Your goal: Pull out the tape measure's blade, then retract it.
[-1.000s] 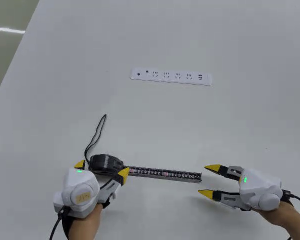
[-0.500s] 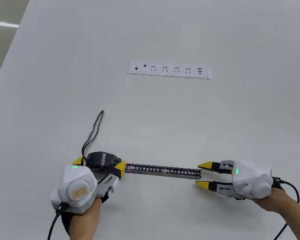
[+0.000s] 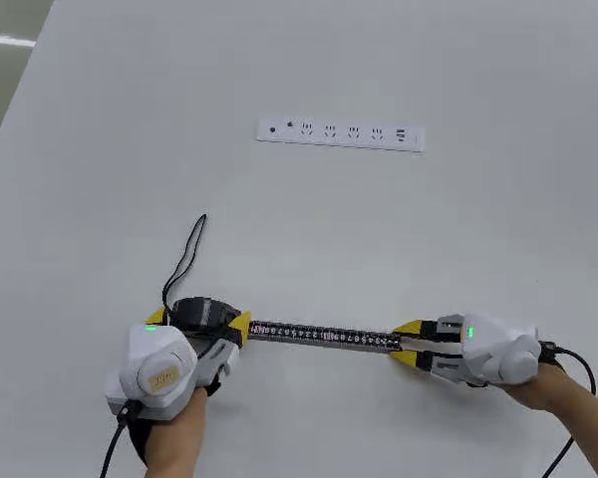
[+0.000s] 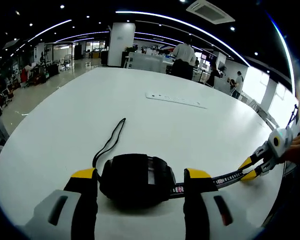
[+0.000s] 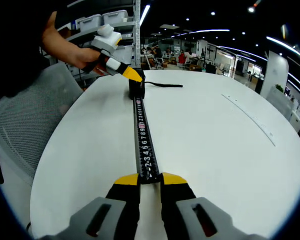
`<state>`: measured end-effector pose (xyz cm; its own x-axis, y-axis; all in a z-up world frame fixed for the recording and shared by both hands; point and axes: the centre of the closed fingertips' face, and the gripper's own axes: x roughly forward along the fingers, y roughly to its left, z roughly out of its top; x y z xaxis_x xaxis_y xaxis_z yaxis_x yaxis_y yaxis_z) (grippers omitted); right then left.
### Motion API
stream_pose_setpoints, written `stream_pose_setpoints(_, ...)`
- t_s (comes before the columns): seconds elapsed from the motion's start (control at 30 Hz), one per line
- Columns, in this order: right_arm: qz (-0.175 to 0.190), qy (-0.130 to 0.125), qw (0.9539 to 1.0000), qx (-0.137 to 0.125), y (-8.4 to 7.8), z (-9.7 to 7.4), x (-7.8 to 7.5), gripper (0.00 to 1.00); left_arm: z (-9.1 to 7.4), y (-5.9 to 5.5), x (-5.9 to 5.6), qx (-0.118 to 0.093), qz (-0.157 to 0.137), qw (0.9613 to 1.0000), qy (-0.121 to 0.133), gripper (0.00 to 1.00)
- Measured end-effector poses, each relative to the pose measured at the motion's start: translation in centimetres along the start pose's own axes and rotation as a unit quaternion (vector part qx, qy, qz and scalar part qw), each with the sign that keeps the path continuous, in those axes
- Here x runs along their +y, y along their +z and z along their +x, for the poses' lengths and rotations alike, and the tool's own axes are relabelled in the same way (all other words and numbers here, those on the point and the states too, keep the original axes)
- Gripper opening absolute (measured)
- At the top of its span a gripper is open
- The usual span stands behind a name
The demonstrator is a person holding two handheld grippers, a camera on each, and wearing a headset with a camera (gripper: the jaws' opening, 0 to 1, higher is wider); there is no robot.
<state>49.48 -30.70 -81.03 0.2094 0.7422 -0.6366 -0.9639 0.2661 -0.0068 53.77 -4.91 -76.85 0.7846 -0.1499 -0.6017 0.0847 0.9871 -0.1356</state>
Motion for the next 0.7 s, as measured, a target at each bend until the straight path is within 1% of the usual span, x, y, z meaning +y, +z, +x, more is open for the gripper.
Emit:
stream_pose_setpoints(0.1, 0.000, 0.000, 1.0000, 0.000, -0.1, 0.0, 0.0, 0.13, -0.1, 0.1, 0.2, -0.007, -0.006, 0.9999, 0.008, 0.66)
stream_pose_setpoints(0.2, 0.002, 0.001, 1.0000, 0.002, 0.1, 0.0, 0.0, 0.13, 0.0, -0.1, 0.2, -0.004, -0.014, 0.9999, 0.010, 0.66)
stream_pose_setpoints(0.23, 0.001, 0.000, 1.0000, 0.003, 0.0, 0.0, 0.0, 0.13, 0.0, 0.0, 0.4, -0.008, -0.019, 0.9997, 0.014, 0.65)
stream_pose_setpoints(0.3, -0.001, -0.001, 1.0000, 0.005, 0.0, 0.0, 0.0, 0.13, 0.0, -0.2, 0.5, -0.005, -0.026, 0.9995, 0.019, 0.65)
stream_pose_setpoints(0.37, -0.002, -0.001, 1.0000, 0.006, 0.0, 0.0, 0.0, 0.13, 0.1, -0.4, 0.4, -0.002, -0.029, 0.9994, 0.019, 0.65)
stream_pose_setpoints(0.53, -0.002, -0.002, 1.0000, 0.008, 0.0, -0.1, 0.0, 0.13, 0.3, -0.9, 0.6, 0.001, -0.031, 0.9993, 0.023, 0.64)
stream_pose_setpoints(0.63, -0.002, -0.002, 1.0000, 0.009, -0.2, 0.0, 0.0, 0.14, 0.5, -0.9, 0.8, 0.001, -0.042, 0.9988, 0.025, 0.63)
stream_pose_setpoints(0.7, -0.002, -0.002, 1.0000, 0.009, -0.1, 0.0, 0.0, 0.14, 0.5, -0.8, 0.7, 0.000, -0.043, 0.9988, 0.025, 0.63)
